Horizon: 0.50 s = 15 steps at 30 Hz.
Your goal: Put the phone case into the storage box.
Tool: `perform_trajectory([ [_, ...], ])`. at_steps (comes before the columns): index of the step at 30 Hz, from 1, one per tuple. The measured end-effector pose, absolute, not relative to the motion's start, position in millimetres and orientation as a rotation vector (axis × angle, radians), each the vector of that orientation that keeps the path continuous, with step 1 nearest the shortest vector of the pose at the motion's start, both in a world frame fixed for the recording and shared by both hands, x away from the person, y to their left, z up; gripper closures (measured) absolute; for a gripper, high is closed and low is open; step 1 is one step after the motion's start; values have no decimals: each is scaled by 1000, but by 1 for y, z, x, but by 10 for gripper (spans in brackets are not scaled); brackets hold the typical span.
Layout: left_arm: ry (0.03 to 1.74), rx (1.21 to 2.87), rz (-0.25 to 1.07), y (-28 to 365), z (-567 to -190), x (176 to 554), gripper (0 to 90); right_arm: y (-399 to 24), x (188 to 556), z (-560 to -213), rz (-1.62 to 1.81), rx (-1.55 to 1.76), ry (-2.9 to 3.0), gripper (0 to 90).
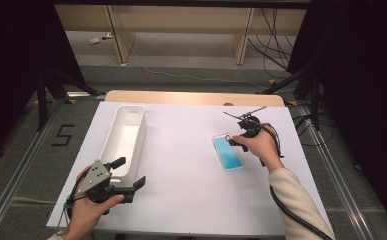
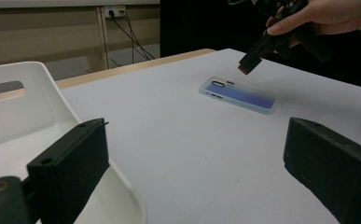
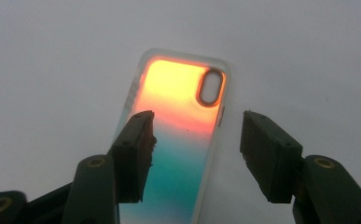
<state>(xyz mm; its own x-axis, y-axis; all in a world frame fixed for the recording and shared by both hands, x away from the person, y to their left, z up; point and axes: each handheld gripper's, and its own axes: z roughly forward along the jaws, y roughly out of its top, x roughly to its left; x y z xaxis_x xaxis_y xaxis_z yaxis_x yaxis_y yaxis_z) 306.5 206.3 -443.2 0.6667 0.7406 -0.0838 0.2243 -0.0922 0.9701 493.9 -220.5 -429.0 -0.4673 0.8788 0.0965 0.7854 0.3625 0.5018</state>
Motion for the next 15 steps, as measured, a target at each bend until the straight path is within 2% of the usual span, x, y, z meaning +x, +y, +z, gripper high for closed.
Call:
perform_trajectory([
  [15, 802, 1653, 525, 207, -443, 306, 63, -220, 505, -440, 545, 1584, 2499, 548],
])
